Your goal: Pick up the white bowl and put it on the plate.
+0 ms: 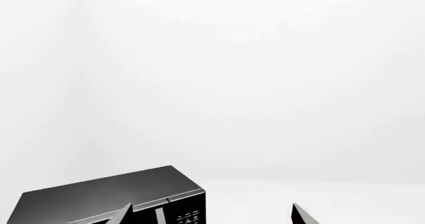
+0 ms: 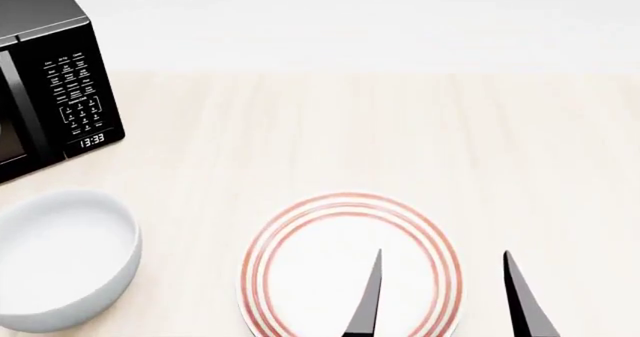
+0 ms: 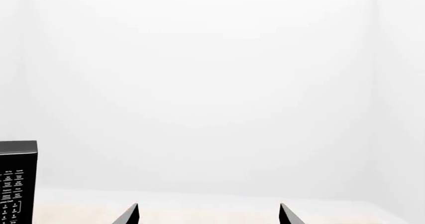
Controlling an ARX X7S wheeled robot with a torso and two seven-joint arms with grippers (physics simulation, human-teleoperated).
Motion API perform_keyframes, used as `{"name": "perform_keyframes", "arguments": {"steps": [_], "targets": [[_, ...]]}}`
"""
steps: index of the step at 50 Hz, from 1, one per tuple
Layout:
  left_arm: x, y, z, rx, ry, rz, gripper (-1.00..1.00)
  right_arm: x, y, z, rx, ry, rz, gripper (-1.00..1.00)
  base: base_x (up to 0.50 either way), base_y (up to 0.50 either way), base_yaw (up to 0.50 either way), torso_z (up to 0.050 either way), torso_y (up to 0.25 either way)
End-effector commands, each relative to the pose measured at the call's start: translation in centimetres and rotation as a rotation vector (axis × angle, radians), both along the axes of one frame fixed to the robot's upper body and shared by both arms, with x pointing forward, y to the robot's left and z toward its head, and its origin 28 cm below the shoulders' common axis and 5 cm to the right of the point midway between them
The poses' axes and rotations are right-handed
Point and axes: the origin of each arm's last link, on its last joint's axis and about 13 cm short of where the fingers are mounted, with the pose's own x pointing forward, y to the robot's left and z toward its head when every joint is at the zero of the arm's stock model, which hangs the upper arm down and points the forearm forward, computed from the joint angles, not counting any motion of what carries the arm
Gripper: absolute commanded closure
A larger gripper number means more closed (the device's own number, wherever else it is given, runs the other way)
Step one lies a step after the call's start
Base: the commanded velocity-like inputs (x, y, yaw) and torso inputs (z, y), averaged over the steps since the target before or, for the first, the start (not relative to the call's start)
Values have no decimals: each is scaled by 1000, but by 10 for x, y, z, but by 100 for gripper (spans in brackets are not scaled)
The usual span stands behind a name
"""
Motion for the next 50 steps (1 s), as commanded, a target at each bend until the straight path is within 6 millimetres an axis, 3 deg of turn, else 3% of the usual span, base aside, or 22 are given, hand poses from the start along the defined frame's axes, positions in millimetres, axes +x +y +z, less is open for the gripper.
{"name": "perform_keyframes", "arguments": {"steps": [1, 23, 38, 50], "targets": [[0, 11, 25, 37, 96, -2, -100, 0, -1, -1, 0, 2, -1, -100, 0, 0, 0, 0, 0], [66, 60, 5, -138, 305, 146, -100, 0, 0, -4, -7, 16, 5, -100, 0, 0, 0, 0, 0], [85, 72, -12, -213, 438, 171, -100, 1, 0, -5, -7, 19, 4, -100, 0, 0, 0, 0, 0], [87, 69, -27, -243, 500, 158, -100, 1, 0, -5, -11, 18, 7, -100, 0, 0, 0, 0, 0]]}}
